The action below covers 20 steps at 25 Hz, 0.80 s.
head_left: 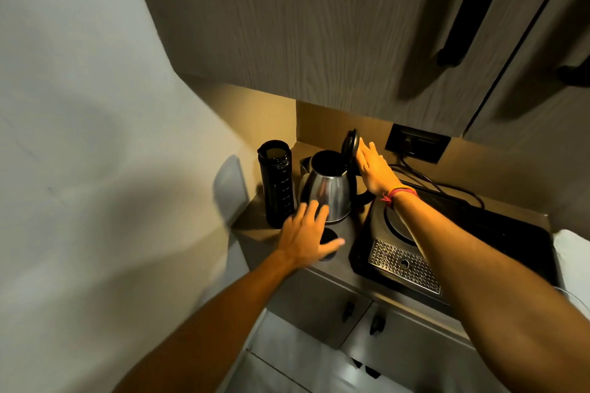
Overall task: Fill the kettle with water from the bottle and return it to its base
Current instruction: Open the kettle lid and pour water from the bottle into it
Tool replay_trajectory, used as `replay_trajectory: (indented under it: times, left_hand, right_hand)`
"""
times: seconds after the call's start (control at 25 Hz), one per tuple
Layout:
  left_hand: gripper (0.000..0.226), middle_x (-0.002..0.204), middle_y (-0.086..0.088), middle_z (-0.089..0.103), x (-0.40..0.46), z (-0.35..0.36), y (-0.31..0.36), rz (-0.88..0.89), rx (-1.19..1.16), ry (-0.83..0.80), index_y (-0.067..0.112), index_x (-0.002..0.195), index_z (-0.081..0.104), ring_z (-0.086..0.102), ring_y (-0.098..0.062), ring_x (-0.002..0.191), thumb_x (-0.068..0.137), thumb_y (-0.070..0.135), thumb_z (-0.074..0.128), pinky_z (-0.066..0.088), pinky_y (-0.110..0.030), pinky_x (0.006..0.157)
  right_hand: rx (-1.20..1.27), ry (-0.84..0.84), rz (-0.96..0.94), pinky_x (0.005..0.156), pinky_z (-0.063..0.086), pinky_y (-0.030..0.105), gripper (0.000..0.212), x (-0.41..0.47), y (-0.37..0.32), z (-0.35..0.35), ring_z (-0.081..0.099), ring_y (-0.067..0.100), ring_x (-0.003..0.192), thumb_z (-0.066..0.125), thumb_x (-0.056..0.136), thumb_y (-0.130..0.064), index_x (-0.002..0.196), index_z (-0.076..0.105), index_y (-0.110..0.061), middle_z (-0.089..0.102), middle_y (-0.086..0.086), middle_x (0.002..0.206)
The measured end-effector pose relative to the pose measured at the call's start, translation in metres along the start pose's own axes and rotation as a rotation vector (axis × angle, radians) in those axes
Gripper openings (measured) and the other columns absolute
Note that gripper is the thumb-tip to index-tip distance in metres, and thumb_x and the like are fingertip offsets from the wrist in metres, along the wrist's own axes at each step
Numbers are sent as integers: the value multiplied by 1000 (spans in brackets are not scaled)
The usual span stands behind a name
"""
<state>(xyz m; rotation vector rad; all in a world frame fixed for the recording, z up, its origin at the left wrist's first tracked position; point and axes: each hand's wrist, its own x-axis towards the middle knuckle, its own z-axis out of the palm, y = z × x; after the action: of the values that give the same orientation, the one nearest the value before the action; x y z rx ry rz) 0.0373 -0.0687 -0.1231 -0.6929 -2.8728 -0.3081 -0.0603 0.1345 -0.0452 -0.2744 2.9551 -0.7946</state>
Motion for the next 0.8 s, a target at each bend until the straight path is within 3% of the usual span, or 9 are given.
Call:
replay_trajectory:
  times: [0.12,0.24,0.36,0.44,0.48,0.56,0.68,0.8]
  left_hand:
    - [66,118,-10,55,23,-50,-21,53,55,492,10,126,55,53,-24,102,89,65,53,44,-36,81]
    - [83,132,-7,51,38,-88,-50,-325,-40,682,14,134,48,47,-22,119,77,73,61,39,-37,97]
    - [108,146,-9,45,36,-83,-72,-642,-537,475,15,146,35,43,-27,134,60,57,86,41,-44,108]
    - [105,139,-8,55,38,-74,-75,-671,-880,308,15,142,39,52,-29,130,56,33,96,46,-43,106]
    - [100,133,-7,60,39,-70,-75,-676,-941,285,15,139,43,56,-28,125,55,25,97,49,-42,104]
    - [93,128,-7,64,43,-63,-72,-687,-936,329,16,136,46,60,-27,120,57,19,96,51,-37,100]
    - [86,125,-8,66,43,-59,-66,-660,-902,433,16,133,50,63,-26,116,59,19,94,51,-30,92]
    - [82,123,-8,65,44,-61,-63,-583,-794,398,16,131,51,63,-25,113,60,21,93,52,-32,91]
  right_hand:
    - [16,20,-6,122,8,56,54,-1,-2,1,0,36,151,24,104,-13,155,6,-17,6,7,165]
    - [83,34,-11,122,17,55,50,-5,-1,1,18,40,148,27,104,-11,153,18,-11,21,14,161]
    - [61,12,4,119,19,61,55,-8,-4,0,15,41,148,30,102,-4,154,15,-13,18,14,162]
    - [52,-1,25,120,16,62,58,-8,-9,-2,9,40,150,30,101,-3,154,12,-15,13,12,163]
    - [46,-6,39,120,14,62,59,-9,-12,-3,7,39,150,31,101,-4,154,11,-16,11,11,164]
    - [22,-14,60,121,12,60,59,-11,-14,-6,4,37,151,30,101,-4,155,8,-15,6,10,164]
    - [39,9,80,118,21,61,48,-17,-20,-12,17,38,148,29,103,-7,150,21,-5,14,15,163]
    - [-30,2,123,117,23,61,43,-22,-31,-17,17,40,147,26,104,-12,146,29,-5,16,15,162]
